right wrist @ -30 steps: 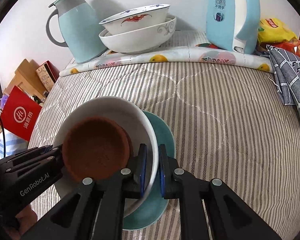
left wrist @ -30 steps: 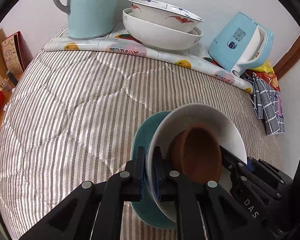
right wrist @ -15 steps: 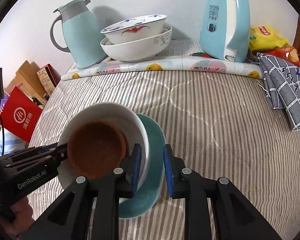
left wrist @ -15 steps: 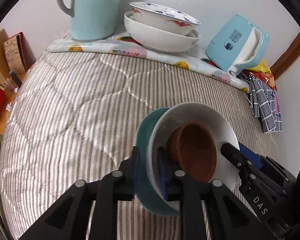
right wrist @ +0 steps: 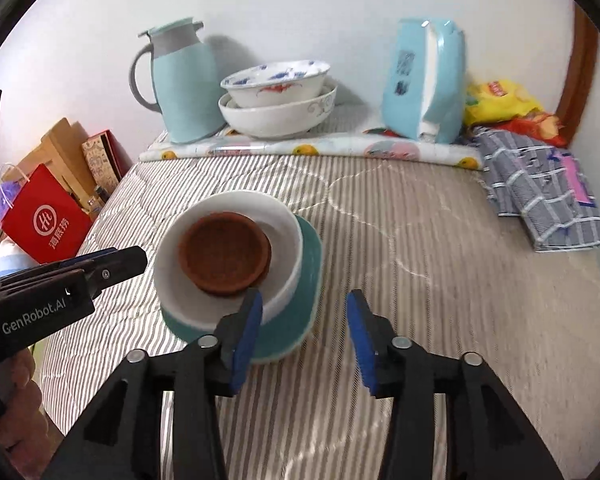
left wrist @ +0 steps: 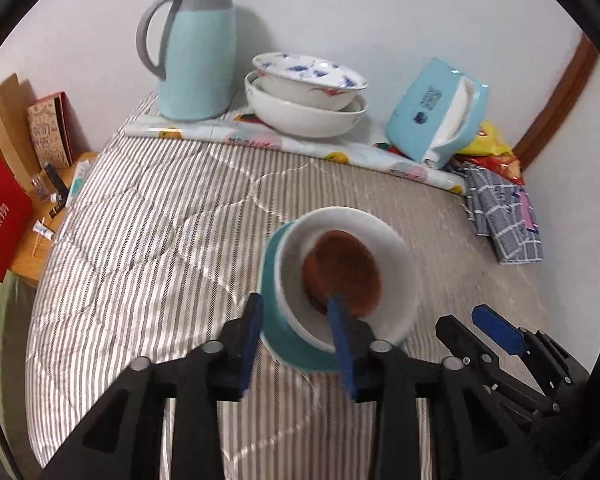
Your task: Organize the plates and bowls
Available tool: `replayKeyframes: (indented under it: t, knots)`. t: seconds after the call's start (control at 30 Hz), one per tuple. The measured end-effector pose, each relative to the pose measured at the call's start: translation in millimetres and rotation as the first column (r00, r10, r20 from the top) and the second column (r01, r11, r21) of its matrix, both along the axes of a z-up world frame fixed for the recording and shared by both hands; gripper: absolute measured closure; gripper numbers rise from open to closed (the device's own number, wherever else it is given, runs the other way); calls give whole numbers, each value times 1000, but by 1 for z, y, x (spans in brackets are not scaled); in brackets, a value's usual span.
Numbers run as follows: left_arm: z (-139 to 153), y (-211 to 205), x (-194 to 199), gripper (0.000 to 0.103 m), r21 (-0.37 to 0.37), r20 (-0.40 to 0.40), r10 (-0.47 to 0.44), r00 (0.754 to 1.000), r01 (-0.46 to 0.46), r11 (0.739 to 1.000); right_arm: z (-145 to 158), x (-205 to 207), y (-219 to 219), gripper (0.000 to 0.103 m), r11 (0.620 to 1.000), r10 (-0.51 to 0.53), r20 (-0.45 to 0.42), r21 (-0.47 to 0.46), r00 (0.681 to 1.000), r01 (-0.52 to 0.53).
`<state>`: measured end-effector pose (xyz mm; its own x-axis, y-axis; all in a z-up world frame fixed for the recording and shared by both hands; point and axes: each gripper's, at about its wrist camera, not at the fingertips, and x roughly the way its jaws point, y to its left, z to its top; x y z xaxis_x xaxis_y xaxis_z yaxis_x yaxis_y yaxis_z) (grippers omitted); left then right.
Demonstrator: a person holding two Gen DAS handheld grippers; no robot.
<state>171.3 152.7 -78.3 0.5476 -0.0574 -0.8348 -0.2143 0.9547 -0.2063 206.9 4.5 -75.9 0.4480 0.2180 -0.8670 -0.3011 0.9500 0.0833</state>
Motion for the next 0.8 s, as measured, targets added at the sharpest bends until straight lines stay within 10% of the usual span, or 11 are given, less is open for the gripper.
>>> replayKeyframes:
  t: [0.57,0.8]
  knots:
    - [61,-76,-108,27,153,203,-36,979,4,988,64,-105,-74,47,991,-130,121,-9,984,132]
    - [75,-103,-139,22,155,229,-63,971,27,987,87,-142,-102,13,986,-164,190,-3,968,168]
